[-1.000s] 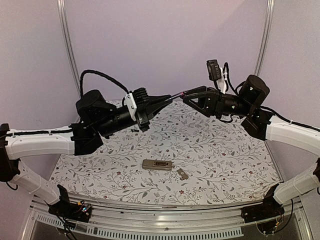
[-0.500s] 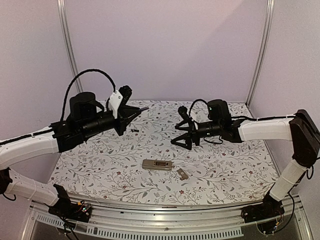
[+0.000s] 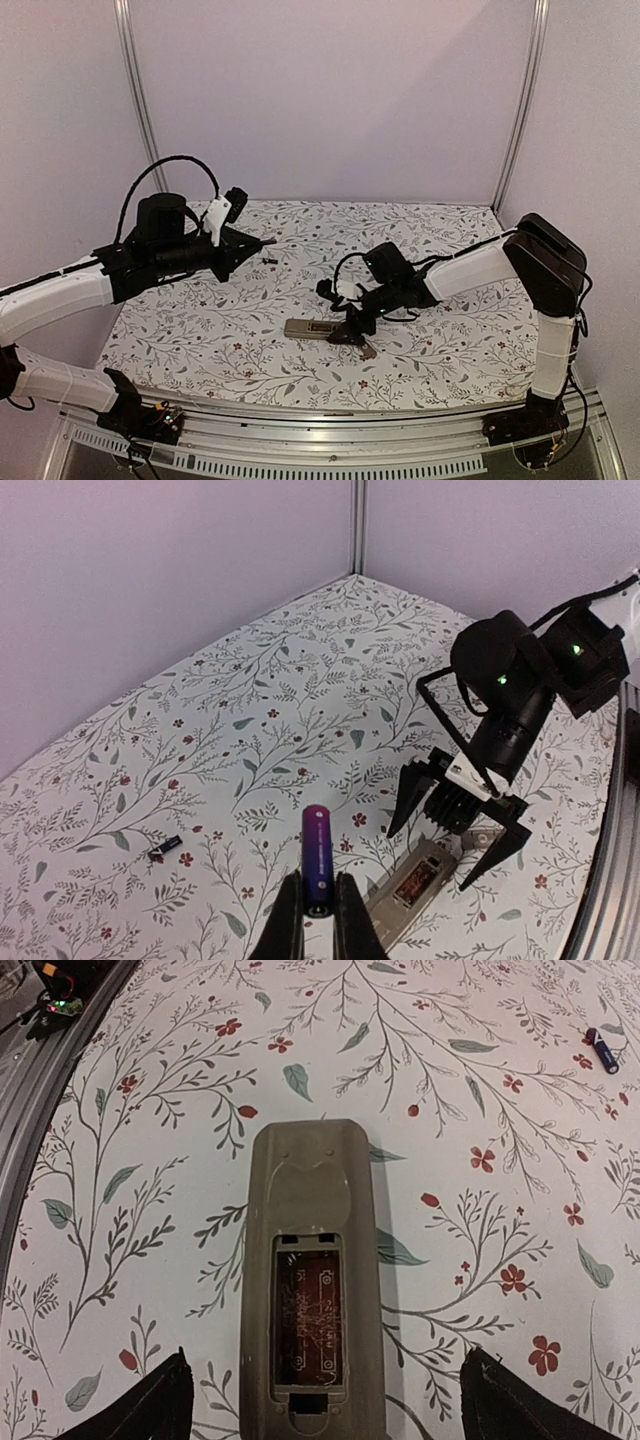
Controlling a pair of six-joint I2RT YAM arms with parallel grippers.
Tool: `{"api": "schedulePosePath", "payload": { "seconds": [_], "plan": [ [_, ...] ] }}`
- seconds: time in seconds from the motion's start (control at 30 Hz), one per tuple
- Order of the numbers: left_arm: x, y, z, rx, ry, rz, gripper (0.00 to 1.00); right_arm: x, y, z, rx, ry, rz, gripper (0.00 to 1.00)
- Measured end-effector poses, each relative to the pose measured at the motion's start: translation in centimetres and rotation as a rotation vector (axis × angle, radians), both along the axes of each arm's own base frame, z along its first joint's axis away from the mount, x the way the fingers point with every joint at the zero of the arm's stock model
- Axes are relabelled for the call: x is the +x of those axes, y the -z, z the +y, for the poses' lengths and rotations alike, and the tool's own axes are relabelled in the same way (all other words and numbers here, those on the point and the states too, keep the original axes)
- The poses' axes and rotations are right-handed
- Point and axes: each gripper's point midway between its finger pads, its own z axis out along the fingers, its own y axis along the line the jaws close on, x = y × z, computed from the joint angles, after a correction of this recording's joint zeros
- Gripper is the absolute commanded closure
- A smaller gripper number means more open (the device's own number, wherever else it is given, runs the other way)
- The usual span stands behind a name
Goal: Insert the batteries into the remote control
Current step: Hold the remote control without the batteries at the center of the board, then load the battery into the battery compartment.
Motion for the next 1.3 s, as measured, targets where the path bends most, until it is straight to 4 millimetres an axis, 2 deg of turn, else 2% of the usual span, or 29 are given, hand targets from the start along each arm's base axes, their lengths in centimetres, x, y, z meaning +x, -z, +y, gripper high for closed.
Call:
{"api": "schedulePosePath", "payload": {
  "seconds": [0.07, 0.13, 0.23, 0.27, 0.37, 0.5, 0.67, 0.8, 1.03, 1.23, 1.3],
  "plan": [
    [-0.2, 0.7, -0.1, 0.003, 0.015, 0.031, 1.00, -0.1, 1.1, -0.3, -0.032, -0.001, 0.005, 0.15],
    [-0.3, 1.2, -0.3, 0.002, 0.031, 0.058, 1.00, -0.2, 2.0, -0.6, -0.058, -0.004, 0.004, 0.24],
    [-0.7, 2.4, -0.7, -0.003, 0.053, 0.112, 1.00, -0.1, 2.5, -1.0, -0.081, -0.009, -0.013, 0.39],
    [-0.7, 3.0, -0.8, -0.003, 0.055, 0.132, 1.00, -0.1, 2.6, -1.0, -0.086, -0.011, -0.016, 0.41],
    [-0.8, 5.8, -1.4, 0.008, 0.069, 0.224, 1.00, -0.1, 2.9, -1.1, -0.094, -0.026, -0.038, 0.43],
    [-1.4, 10.0, -2.0, 0.029, 0.095, 0.352, 1.00, -0.2, 2.9, -1.1, -0.092, -0.053, -0.064, 0.52],
    [-1.8, 12.4, -2.9, 0.008, 0.131, 0.430, 1.00, -0.2, 2.8, -1.0, -0.085, -0.093, -0.104, 0.64],
    [-2.2, 13.5, -4.4, -0.036, 0.188, 0.480, 1.00, -0.2, 2.7, -0.9, -0.076, -0.116, -0.143, 0.67],
    [-3.2, 15.8, -5.8, -0.054, 0.230, 0.556, 1.00, 0.0, 2.6, -0.9, -0.053, -0.116, -0.185, 0.70],
    [-5.0, 15.9, -7.7, -0.033, 0.276, 0.536, 1.00, 0.0, 2.5, -1.0, -0.030, -0.083, -0.179, 0.70],
    [-5.3, 16.5, -8.2, -0.018, 0.285, 0.540, 1.00, -0.1, 2.6, -1.1, -0.020, -0.069, -0.170, 0.71]
  ]
}}
